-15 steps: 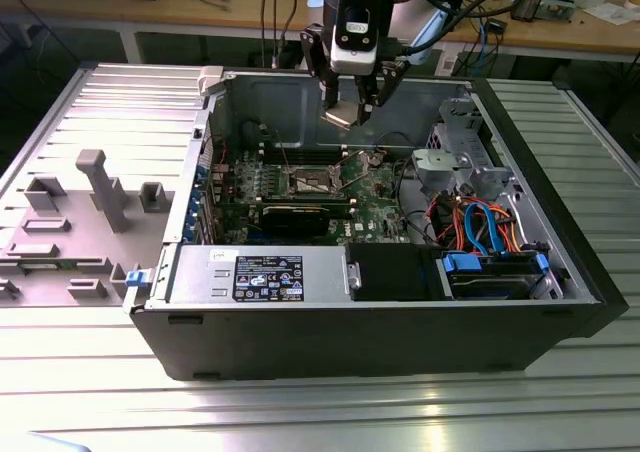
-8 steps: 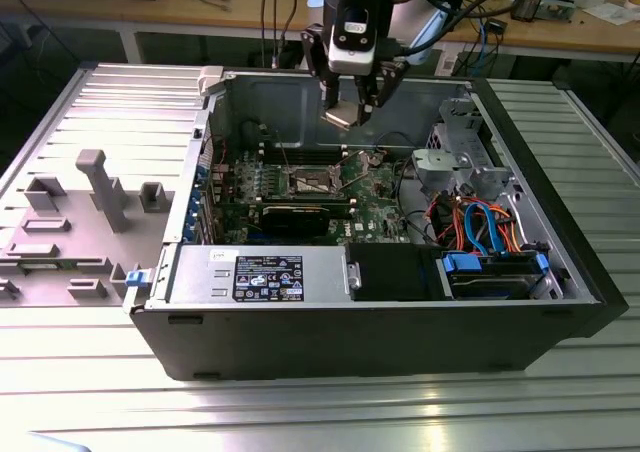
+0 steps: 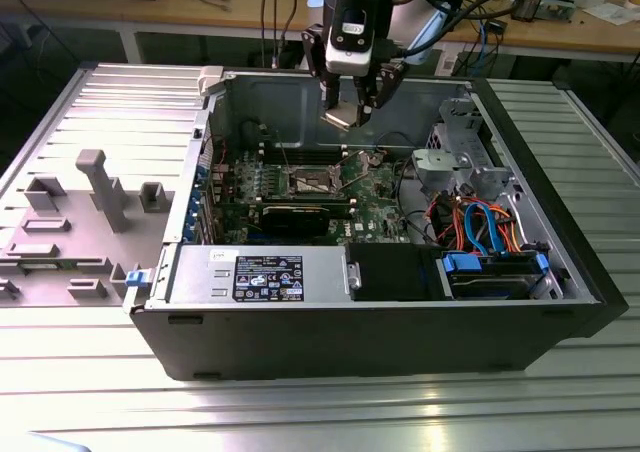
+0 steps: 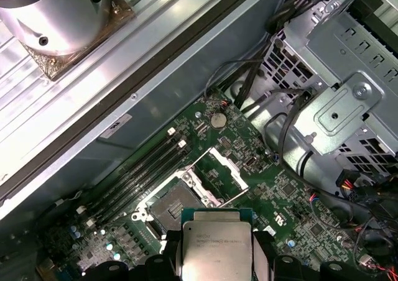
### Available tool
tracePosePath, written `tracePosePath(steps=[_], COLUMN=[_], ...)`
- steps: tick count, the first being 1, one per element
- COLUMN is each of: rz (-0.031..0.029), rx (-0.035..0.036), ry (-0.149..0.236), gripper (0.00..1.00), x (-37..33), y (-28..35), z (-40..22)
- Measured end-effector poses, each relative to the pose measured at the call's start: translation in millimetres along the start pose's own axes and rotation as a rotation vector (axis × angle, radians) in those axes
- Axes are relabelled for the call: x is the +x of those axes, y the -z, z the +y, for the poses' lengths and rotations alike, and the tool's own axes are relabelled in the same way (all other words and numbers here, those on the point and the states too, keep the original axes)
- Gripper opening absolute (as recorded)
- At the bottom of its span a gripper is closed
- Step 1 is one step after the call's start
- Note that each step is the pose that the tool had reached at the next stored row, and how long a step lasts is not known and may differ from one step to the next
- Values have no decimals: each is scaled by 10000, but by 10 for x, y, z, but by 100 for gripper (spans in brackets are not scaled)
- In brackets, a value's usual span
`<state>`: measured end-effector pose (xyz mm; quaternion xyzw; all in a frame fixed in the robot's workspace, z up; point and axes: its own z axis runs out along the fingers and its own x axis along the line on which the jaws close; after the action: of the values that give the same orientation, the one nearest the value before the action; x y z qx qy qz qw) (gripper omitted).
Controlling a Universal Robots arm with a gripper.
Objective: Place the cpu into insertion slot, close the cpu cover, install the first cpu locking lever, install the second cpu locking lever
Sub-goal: 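Place the cpu into insertion slot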
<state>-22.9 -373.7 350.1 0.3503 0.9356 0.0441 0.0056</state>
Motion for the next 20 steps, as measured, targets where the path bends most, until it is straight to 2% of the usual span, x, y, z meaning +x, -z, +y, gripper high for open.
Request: tracePosePath(steps=[7, 11, 15, 20], rz=[-8, -42, -92, -96], rx=[-3, -10, -22, -23], ry=[-88, -478, -1063, -1104], gripper=[54, 54, 54, 54], x=[0, 0, 0, 5], y=[-1, -4, -10, -11], z=[0, -1, -1, -6])
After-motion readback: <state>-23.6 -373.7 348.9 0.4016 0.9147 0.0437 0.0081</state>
